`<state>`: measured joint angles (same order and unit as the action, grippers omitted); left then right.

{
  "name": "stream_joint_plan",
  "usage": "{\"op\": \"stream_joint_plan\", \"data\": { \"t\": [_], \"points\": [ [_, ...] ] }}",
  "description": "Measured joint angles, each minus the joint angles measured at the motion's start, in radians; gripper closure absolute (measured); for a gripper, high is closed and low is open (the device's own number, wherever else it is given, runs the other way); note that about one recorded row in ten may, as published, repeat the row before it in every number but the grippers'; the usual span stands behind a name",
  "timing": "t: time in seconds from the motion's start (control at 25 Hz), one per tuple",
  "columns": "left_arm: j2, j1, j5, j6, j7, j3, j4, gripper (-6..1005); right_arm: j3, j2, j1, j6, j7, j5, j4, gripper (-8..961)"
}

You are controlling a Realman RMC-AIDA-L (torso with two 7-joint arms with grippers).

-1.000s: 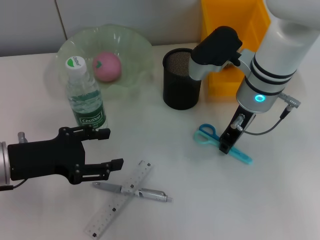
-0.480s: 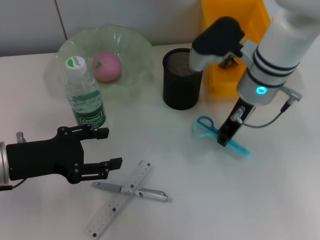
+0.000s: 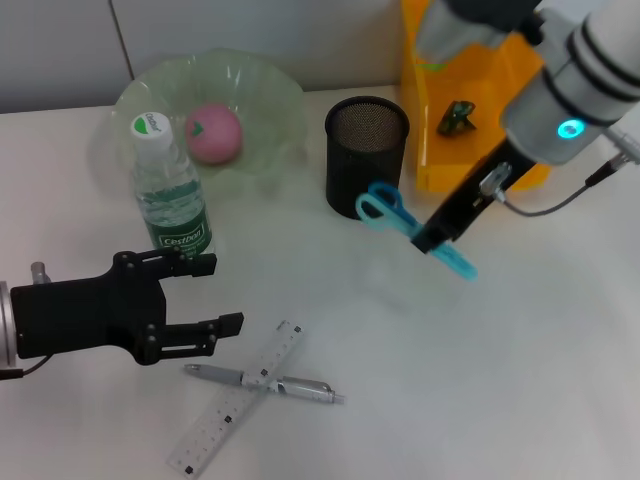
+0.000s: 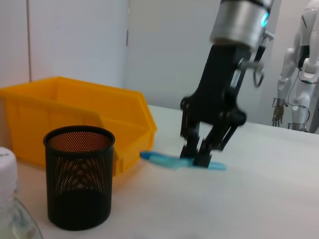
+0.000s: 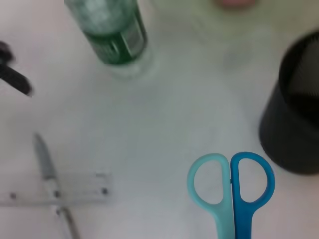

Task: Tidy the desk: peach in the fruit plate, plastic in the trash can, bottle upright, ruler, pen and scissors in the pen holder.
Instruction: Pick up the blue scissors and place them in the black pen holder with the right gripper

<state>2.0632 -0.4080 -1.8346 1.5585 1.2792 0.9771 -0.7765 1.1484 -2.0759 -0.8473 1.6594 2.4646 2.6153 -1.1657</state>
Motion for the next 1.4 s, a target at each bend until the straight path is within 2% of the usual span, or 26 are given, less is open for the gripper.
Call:
{"op": "stream_joint_plan", "data": {
  "t": [0.08, 0.2, 0.24, 0.4, 0.64, 0.76, 0.84, 0.96, 1.2, 1.4],
  "points": [
    [-0.001, 0.0, 0.0, 0.0, 0.004, -0.004, -0.001, 201, -0.012, 0.0, 0.018, 0.008, -0.017, -0.023, -0.034, 729],
    [-0.001, 0.0, 0.0, 0.0, 0.004, -0.01, -0.001, 201, -0.059, 0.0, 0.096, -0.004, -0.083, -0.131, -0.152, 729],
    [-0.001, 0.0, 0.0, 0.0, 0.004, -0.01, -0.001, 201, -0.059, 0.0, 0.096, -0.004, -0.083, -0.131, -0.152, 729],
    [-0.001, 0.0, 0.0, 0.001, 0.005, -0.011, 0.001, 201, -0.134, -0.001, 0.161, -0.072, -0.195, -0.296, -0.186, 730],
    [-0.002, 0.0, 0.0, 0.002, 0.005, -0.011, 0.001, 201, -0.139, -0.005, 0.216, -0.194, -0.281, -0.391, -0.177, 730],
    [-0.002, 0.0, 0.0, 0.002, 0.005, -0.011, 0.001, 201, -0.137, -0.004, 0.238, -0.275, -0.346, -0.448, -0.133, 730],
    [-0.002, 0.0, 0.0, 0.002, 0.016, -0.011, 0.001, 201, -0.153, -0.002, 0.247, -0.364, -0.463, -0.542, -0.039, 730],
    [-0.002, 0.0, 0.0, 0.005, 0.017, -0.011, 0.0, 201, -0.154, -0.002, 0.249, -0.39, -0.499, -0.573, -0.009, 730],
    [-0.002, -0.002, 0.0, 0.01, 0.017, -0.011, -0.001, 201, -0.148, -0.004, 0.24, -0.511, -0.727, -0.758, 0.18, 729],
    [-0.002, -0.006, 0.0, 0.013, 0.017, -0.011, -0.001, 201, -0.15, -0.005, 0.243, -0.527, -0.895, -0.898, 0.271, 730]
  ]
}}
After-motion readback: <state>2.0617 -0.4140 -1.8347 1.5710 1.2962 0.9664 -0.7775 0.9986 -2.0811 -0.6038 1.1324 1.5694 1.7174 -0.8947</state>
